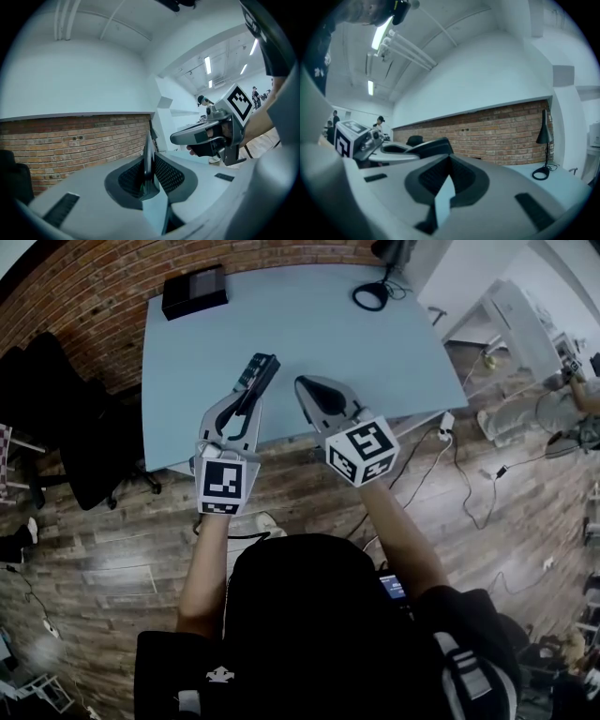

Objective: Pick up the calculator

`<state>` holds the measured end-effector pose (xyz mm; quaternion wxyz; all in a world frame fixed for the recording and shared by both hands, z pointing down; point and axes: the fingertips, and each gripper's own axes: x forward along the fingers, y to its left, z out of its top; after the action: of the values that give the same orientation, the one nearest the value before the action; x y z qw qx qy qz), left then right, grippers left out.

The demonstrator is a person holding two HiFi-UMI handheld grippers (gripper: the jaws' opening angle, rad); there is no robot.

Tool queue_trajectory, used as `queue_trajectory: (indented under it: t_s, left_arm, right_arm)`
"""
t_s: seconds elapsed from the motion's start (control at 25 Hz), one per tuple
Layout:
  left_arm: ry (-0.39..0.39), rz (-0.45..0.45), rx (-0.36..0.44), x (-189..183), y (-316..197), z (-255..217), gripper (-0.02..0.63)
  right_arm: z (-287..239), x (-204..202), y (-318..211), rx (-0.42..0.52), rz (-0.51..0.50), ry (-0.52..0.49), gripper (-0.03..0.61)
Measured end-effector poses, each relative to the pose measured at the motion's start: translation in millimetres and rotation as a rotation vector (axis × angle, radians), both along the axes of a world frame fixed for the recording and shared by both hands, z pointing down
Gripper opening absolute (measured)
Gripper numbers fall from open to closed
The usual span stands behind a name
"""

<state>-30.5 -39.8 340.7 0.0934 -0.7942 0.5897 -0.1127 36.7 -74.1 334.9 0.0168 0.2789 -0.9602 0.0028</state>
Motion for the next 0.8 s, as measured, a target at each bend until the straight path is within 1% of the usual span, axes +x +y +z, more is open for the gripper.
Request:
queue_trajectory:
  t_s: [0.16, 0.8]
  left_arm:
    - [0.015, -0.012, -0.004, 17.4, 9.5, 1.1, 0.067]
    - [0.014, -0.043, 0.003, 66.2, 54.2, -6.0, 0.067]
  right_arm:
    - [1.5, 15.3, 11.4, 0.001, -0.014, 0.010, 0.005]
    - [-0.8, 60.1, 53.4, 0.009, -0.056, 0.026, 0.005]
